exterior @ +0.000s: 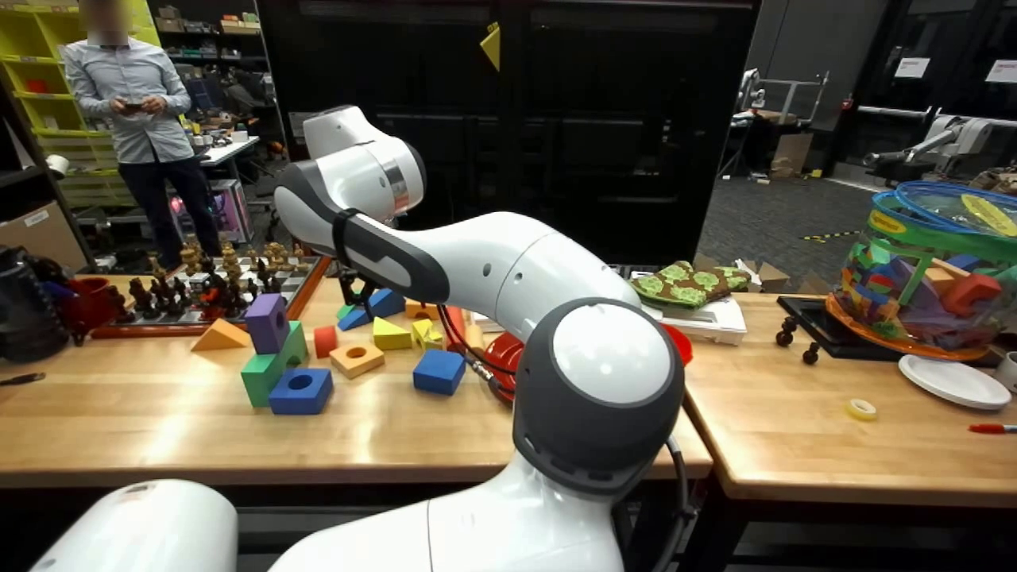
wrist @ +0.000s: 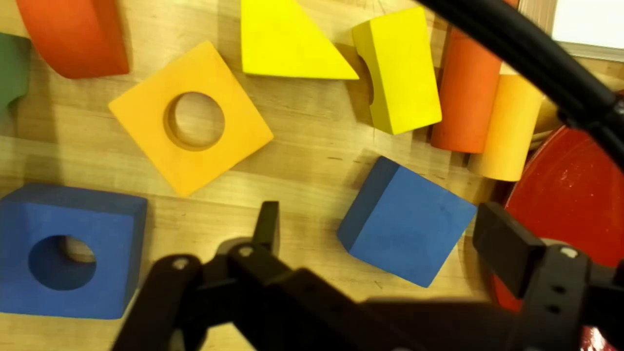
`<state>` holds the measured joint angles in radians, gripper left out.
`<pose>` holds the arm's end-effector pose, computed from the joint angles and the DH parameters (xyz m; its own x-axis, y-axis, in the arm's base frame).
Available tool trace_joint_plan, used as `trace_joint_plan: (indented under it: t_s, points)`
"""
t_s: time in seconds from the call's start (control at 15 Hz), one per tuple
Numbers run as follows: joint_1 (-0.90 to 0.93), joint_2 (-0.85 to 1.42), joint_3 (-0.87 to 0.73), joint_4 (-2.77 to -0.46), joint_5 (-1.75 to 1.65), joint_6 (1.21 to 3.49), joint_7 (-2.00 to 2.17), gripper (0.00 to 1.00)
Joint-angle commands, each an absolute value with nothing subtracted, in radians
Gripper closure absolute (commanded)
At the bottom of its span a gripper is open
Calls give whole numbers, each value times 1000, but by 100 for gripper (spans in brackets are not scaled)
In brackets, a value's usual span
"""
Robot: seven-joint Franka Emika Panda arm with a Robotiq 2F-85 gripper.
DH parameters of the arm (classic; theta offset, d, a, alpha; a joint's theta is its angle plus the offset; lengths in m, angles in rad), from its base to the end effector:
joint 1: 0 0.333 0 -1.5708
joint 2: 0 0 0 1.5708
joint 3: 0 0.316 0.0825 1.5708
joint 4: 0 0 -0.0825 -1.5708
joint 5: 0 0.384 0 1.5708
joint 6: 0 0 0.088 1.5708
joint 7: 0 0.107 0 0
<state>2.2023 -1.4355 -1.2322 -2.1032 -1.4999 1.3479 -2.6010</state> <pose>0.5025 0.1882 0.4042 -0.7970 -0.5938 -0.1107 -0.5703 0.8001 -0.1859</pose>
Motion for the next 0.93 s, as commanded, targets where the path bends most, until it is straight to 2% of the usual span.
trace_joint_plan:
  t_s: [0.0,0.13,0.2,0.8,0.87]
  points:
    - [2216,-1433,-1233,-2075,-1500,1338,-2601,0]
    - [2197,-1375,-1257,-2069,-1461,1382,-2601,0]
    - [2214,-1429,-1236,-2063,-1492,1333,-2601,0]
    - [2192,-1368,-1254,-2054,-1433,1361,-2596,0]
    - [2207,-1412,-1241,-2055,-1472,1328,-2601,0]
